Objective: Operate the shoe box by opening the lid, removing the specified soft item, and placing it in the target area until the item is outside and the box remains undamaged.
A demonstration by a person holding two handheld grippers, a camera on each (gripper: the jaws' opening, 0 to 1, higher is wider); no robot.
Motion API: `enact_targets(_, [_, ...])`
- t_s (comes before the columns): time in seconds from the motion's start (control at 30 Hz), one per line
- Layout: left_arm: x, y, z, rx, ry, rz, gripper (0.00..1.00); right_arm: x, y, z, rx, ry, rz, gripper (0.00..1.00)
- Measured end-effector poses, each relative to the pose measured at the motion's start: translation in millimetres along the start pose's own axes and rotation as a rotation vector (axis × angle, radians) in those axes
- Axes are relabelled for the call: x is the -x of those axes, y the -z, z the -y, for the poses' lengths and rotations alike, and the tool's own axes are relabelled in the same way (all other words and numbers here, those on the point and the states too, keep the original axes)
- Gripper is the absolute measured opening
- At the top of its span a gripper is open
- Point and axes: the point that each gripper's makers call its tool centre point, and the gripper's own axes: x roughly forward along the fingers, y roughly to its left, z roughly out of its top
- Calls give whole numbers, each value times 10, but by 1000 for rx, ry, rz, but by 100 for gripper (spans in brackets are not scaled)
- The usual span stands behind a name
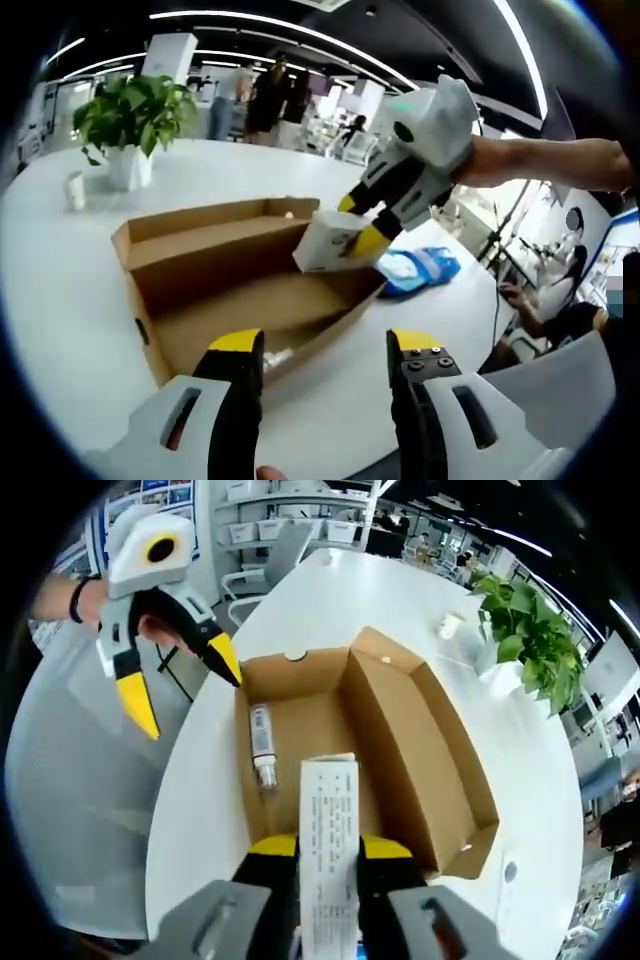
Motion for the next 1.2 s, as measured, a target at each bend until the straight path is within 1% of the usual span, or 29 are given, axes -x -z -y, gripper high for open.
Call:
enact_targets(0.17, [2,-16,16,4,3,7,50,107,49,3,-2,13,5,17])
enact_targets(0.33, [-11,-9,30,-1,6,6,50,211,158,39,-15,28,4,17])
enact_targets(0.77, [0,26,18,-11,2,-5,50,340,439,-1,-65,50,0,17])
enact_targets(0.97, [-16,48,45,-8,7,-12,50,387,604,-19,-94,58,-5,17])
enact_targets(1.2, [-12,33,59,-10,11,-8,50,474,815,-47,-133,69,-17,17])
